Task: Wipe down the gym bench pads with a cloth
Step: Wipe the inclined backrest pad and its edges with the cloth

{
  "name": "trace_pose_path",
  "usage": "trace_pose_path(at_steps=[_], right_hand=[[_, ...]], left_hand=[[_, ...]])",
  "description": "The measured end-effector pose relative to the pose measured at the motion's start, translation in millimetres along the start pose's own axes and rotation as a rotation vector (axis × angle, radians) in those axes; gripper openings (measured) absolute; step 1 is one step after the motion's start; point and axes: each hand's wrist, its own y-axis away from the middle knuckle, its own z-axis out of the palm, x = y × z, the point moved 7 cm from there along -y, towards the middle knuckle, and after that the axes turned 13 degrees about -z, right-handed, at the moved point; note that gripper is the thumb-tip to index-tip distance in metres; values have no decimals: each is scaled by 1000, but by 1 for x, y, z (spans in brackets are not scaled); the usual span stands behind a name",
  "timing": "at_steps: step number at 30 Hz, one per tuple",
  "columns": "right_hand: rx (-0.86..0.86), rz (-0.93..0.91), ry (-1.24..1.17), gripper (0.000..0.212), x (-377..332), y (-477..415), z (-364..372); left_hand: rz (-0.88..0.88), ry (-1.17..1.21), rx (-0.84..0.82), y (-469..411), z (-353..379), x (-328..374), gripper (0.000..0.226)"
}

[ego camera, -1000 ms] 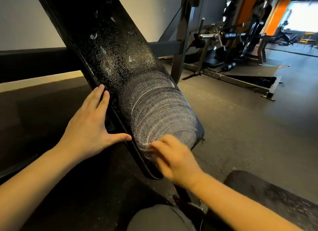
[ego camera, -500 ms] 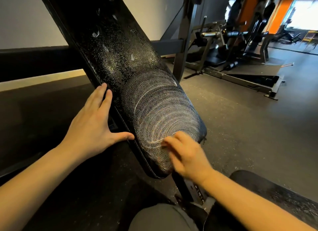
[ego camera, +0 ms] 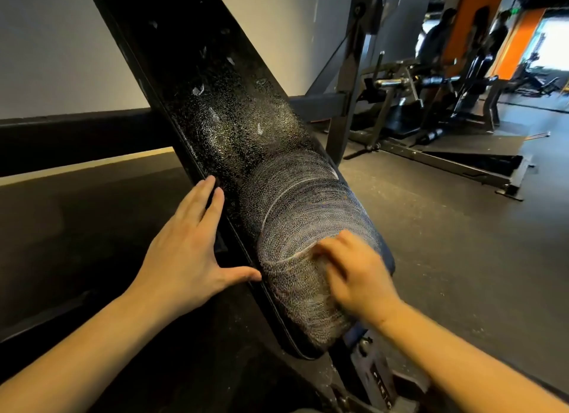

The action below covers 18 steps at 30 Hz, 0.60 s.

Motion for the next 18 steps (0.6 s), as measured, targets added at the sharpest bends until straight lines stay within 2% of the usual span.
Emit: trace_pose_path(at_steps=[3,4,6,8,11,13,15,18], right_hand=[[119,433,181,21,87,-29,-8],[156,515,193,20,96,-51,-4],[210,537,168,19,83,-101,9],[231,372,83,18,32,-134,23],[63,-57,-146,18,-55,-105,31],[-54,-197,-176,23,-48,-65,23],[-38,-64,-33,24,9,-50,9],[102,395,150,22,104,-77,-5]], left_hand=[[-3,19,-7,0,1,2,145],[-6,29,-4,0,1,2,144],[0,27,-4,1,1,1,144],[19,5,9,1,-1,-1,141],[19,26,81,-10,-10,-12,129],[-20,39,84,-21,-16,-21,134],[-34,29,60,-27,-17,-24,141],[-41,-3,48,-30,-14,-22,144]])
